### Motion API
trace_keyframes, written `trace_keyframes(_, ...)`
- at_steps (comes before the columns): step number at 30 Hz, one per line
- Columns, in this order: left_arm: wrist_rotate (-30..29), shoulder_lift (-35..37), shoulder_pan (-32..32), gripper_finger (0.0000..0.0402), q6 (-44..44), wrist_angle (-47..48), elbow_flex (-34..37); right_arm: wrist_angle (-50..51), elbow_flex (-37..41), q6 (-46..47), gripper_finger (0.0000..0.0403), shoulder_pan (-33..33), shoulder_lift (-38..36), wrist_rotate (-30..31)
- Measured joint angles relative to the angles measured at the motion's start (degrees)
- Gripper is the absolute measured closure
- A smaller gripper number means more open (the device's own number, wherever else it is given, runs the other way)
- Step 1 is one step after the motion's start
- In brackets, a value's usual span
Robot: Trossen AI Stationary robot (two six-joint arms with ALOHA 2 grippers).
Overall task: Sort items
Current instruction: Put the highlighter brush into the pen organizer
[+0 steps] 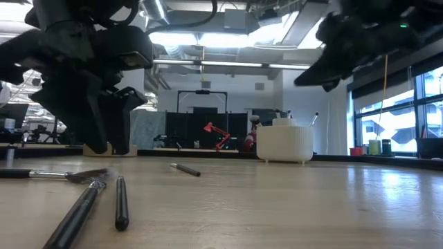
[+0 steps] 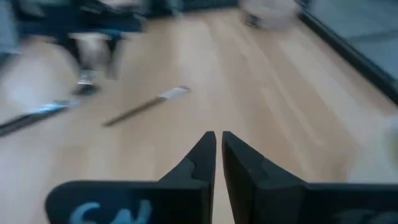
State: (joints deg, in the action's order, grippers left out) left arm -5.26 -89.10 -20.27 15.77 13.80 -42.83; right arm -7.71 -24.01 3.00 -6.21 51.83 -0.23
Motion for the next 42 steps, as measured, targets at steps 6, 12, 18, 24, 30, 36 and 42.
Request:
trace_keyframes(6,1.3,0.0,0.5,0.0198,0.1,0.1,0.0,-18.9,10.1,-1.3,0.0374,4.2,-5.9,-2.8)
trace_keyframes(12,6.5,0.0,0.3,0.0199,3.4,-1.1,0.0,-42.3,20.9,-2.1,0.0386,5.5,-7.4,-2.1)
trace_keyframes(18,6.6,0.0,-0.8,0.0199,6.0,-3.7,0.0,-40.3,22.8,-3.1,0.0393,5.5,-7.0,-4.0)
trace_keyframes(24,4.2,-0.2,-1.2,0.0204,6.2,-3.7,0.0,-42.6,22.6,2.7,0.0366,5.5,-6.4,-3.9)
trace_keyframes(30,2.7,-1.2,-1.8,0.0239,11.1,-3.7,0.0,-41.0,22.7,4.4,0.0364,5.5,-6.3,-3.5)
trace_keyframes(36,1.8,-6.6,-5.3,0.0254,12.1,-8.9,-0.2,-41.3,22.7,3.4,0.0364,7.8,-6.1,8.7)
trace_keyframes(42,1.3,-8.6,-5.1,0.0263,11.8,-6.1,-2.6,-40.7,22.7,3.1,0.0387,10.8,-5.8,10.2)
